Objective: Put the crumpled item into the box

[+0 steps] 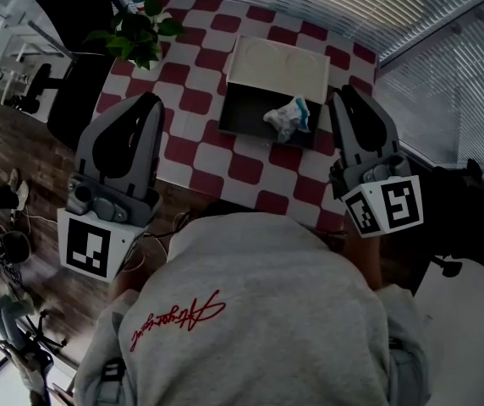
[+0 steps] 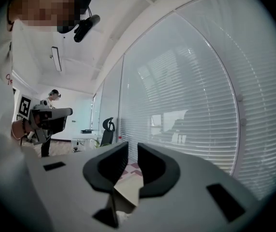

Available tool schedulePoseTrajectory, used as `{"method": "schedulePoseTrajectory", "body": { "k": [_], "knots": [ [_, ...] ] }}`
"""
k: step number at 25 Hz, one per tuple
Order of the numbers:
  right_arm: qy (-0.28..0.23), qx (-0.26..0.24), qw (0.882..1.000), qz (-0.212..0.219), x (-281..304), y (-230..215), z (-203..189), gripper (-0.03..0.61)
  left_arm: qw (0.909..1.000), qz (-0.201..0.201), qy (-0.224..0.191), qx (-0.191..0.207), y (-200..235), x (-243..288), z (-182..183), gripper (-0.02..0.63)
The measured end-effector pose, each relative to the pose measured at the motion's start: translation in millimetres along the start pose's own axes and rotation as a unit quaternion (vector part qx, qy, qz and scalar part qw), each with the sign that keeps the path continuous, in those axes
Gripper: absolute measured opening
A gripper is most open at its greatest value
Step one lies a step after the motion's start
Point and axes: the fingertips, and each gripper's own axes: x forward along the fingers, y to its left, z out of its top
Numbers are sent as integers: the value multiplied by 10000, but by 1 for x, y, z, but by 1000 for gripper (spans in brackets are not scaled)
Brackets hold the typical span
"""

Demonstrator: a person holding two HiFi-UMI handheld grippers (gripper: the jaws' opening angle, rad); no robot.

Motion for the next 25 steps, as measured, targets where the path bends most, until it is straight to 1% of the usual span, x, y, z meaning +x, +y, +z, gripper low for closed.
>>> {"method": "schedulePoseTrajectory", "body": {
  "k": [6, 11, 25],
  "knots": [
    [-111, -9, 9999, -7, -5, -4, 8, 46, 10000, -25, 20, -5, -3, 6, -1, 26],
    [-188, -159, 9997, -27, -9, -5, 16, 38, 10000, -56, 10, -2, -6, 11, -1, 26],
    [-328, -139, 9994, -33, -14, -10, 30, 18, 9999, -120, 2, -11, -7, 21, -2, 26]
  ]
}}
